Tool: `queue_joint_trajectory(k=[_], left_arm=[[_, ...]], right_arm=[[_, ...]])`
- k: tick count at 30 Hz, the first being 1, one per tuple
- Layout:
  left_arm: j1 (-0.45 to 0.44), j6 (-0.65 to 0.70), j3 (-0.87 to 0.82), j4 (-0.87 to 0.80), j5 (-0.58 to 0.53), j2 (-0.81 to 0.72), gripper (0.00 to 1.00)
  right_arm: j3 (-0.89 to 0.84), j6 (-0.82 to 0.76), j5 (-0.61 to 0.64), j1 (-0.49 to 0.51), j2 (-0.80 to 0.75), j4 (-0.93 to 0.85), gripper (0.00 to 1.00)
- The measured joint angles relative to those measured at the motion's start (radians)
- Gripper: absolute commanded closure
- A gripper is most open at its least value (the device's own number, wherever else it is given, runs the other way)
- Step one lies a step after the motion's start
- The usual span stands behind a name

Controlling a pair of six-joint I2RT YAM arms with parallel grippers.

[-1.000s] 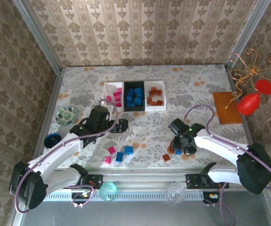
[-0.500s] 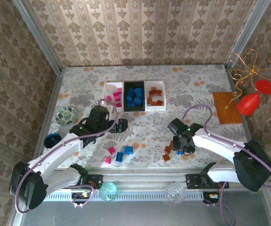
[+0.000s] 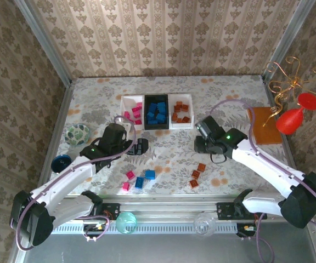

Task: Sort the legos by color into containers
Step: Place the lego in the container.

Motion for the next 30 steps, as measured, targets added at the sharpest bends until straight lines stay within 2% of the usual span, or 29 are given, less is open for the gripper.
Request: queue_joint_trajectory(k=[3,10,18,20,23,27,30], left_arm=[[0.000,0.000,0.000,-0.016,-0.016,-0.018,0.00],[-0.001,0.000,0.017,-0.060,-0.029,-0.043,0.00],[-0.020,0.000,0.029,-0.117,-0.013,-0.005,0.03],[-0.039,0.000,0.035,-0.130,-0.007,0.021,0.03],[-0.080,0.000,0.040,-0.148,-0.003,0.064,0.04],[-0.142,0.000,0.054,-0.176,0.002,0.124,0.05],[-0.185,0.003,0.066,-0.188,0.009,0.163,0.08]], right_arm=[[0.142,-0.058,-0.033,0.012,0.119,0.068,0.79],[0.539,-0.169,-0.072,0.038,0.567,0.208,0.79],[1.006,-0.206,-0.019,0.022,0.976,0.165,0.78],[1.099,-0.206,-0.005,0.010,1.045,0.134,0.71],[1.202,-0.205,0.008,-0.005,1.116,0.089,0.43],[1.249,-0.222,0.015,-0.017,1.137,0.053,0.36],[1.179,-0.229,0.018,-0.017,1.093,0.069,0.35]])
